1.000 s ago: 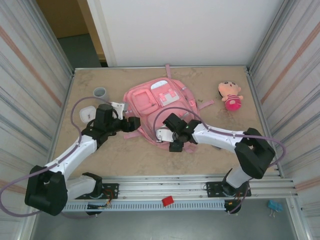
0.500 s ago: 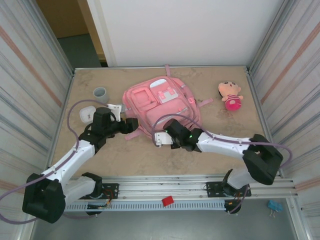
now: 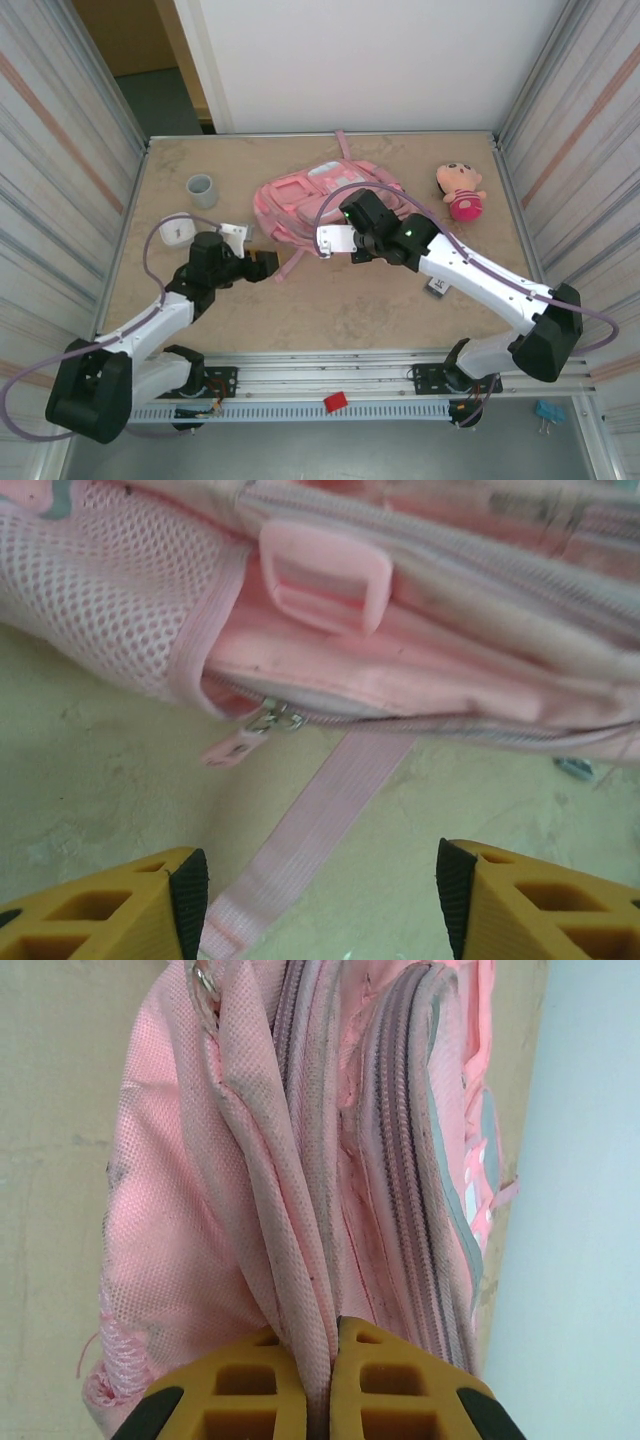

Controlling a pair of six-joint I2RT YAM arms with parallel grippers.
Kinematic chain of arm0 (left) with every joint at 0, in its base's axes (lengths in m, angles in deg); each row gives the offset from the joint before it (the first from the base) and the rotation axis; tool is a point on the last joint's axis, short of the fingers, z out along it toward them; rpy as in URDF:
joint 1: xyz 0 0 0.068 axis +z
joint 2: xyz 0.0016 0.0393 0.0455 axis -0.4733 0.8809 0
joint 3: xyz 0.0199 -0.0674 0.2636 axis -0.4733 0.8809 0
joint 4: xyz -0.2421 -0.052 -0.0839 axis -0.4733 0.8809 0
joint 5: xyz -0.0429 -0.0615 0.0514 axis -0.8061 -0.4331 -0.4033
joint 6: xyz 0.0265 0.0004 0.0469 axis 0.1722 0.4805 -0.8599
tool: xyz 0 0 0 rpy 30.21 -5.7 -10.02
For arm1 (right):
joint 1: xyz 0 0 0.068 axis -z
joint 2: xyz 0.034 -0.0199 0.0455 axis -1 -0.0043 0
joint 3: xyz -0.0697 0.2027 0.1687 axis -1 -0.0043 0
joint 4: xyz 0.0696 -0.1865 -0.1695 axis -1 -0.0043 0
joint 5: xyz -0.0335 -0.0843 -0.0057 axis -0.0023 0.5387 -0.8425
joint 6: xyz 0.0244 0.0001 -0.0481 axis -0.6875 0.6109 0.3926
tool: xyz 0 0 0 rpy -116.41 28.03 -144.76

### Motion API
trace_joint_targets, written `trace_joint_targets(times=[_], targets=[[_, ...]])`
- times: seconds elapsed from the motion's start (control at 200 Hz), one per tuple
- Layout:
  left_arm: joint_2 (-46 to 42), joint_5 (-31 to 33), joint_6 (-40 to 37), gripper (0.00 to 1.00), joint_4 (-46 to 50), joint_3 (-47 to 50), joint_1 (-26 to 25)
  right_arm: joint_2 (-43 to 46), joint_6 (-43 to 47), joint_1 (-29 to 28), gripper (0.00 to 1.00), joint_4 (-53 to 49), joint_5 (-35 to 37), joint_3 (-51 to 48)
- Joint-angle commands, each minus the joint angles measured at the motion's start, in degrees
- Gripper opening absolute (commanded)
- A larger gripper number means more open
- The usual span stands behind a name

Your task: Pack the student bag

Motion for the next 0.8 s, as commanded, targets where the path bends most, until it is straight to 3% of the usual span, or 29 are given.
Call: trace_joint_targets(times=[0.0, 0.336, 0.601, 0.676, 0.792], targets=[[2.7, -1.0, -3.7, 0.64, -10.4, 2.6, 0.3, 2.5, 1.6, 0.4, 0.00, 1.2, 0.9, 4.3], [18.5, -3.6, -10.3, 0.61, -26.9, 1.9, 0.2, 3.2, 1.7, 0.3, 0.00, 0.4, 0.5, 5.7], [25.6, -7.2, -17.9, 0.55, -33.1, -1.4, -0.1, 3.4, 0.2, 0.3, 0.00, 0.1, 0.1, 6.1], [26.5, -8.2, -18.6, 0.48, -35.4, -1.6, -0.2, 3.5, 0.0, 0.3, 0.00, 0.0, 0.2, 6.1], [27.1, -10.4, -19.6, 0.28, -37.1, -1.6, -0.8, 3.2, -0.7, 0.6, 0.00, 0.2, 1.2, 6.0]])
